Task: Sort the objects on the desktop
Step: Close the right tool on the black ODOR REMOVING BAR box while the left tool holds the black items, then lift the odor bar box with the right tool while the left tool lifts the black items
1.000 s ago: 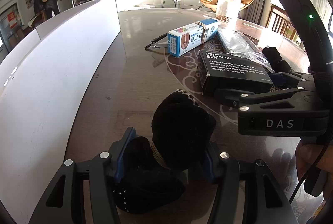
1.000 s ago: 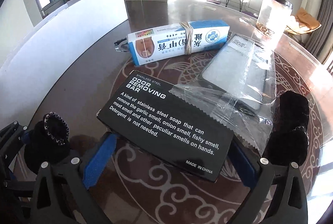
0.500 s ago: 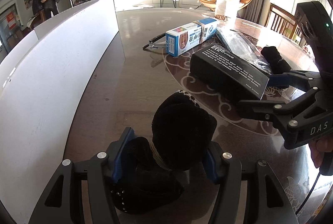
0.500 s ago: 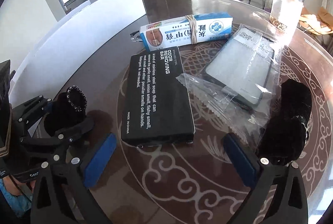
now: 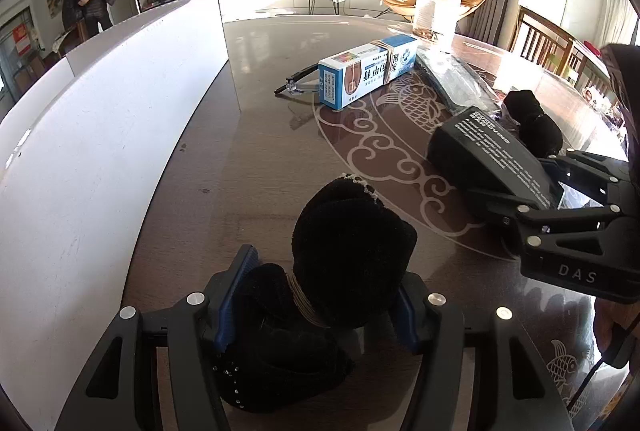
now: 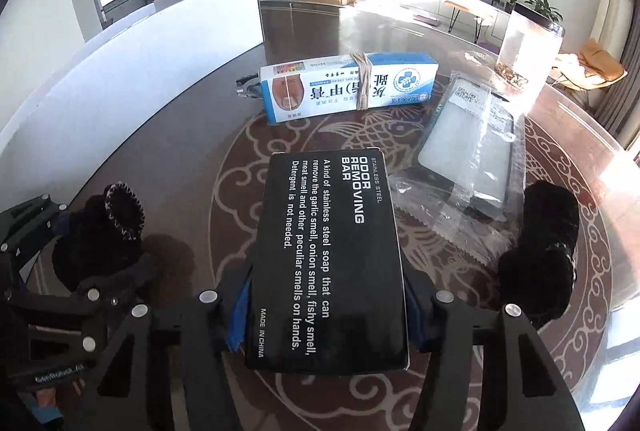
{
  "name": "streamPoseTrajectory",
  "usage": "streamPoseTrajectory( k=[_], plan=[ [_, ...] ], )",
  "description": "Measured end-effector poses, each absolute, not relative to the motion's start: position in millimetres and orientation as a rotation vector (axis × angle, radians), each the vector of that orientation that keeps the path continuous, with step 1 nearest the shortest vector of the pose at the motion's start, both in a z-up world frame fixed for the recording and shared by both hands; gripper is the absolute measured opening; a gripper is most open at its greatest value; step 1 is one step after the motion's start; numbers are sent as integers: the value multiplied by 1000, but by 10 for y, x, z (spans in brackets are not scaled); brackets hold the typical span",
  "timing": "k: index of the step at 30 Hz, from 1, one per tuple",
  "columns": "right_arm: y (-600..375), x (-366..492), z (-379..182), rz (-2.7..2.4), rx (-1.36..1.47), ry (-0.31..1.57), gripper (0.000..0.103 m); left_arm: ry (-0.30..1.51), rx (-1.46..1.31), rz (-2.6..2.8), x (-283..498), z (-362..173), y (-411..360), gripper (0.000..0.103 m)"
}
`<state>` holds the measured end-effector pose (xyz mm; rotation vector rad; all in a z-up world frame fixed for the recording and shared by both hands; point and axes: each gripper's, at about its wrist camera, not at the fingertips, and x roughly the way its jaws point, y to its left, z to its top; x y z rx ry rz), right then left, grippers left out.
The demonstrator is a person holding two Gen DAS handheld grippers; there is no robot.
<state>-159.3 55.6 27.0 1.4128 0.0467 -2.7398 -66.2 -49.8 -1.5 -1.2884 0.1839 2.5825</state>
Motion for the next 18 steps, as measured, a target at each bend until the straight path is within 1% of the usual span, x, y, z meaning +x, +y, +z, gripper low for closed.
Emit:
streamPoseTrajectory(
  k=[2,5,8,11,12,13,14,15,16,17,18],
  plan=[
    [681,-1335,262,-2786,1411,46,60,185,-1288,2582,-662,-13,-499,60],
    [957,-891,255,-2903,1418,-51,60,191,-1280,2566,-655,-12,-475,60],
    [1141,-630,260,-2967,1447,-129,60,270,-1242,2500,-603,-13,-318,60],
    [1154,-550,273,-2989,1458,-139,60,340,-1194,2413,-545,-11,-156,61],
    [1134,-554,279,-2994,1462,-123,60,343,-1197,2417,-547,-12,-152,63],
    [1130,-560,277,-2996,1464,-120,60,327,-1212,2425,-568,-14,-166,71],
    [1138,-559,274,-2995,1465,-128,63,309,-1244,2436,-606,-31,-195,92],
    [1157,-535,274,-2999,1469,-138,68,282,-1301,2441,-667,-71,-235,103],
    [1175,-536,268,-3007,1483,-148,74,257,-1304,2444,-687,-73,-264,103],
    [1204,-516,254,-3006,1503,-165,89,270,-1308,2445,-693,-85,-249,103],
    [1217,-527,232,-2994,1521,-180,97,276,-1307,2448,-692,-88,-237,103]
  ],
)
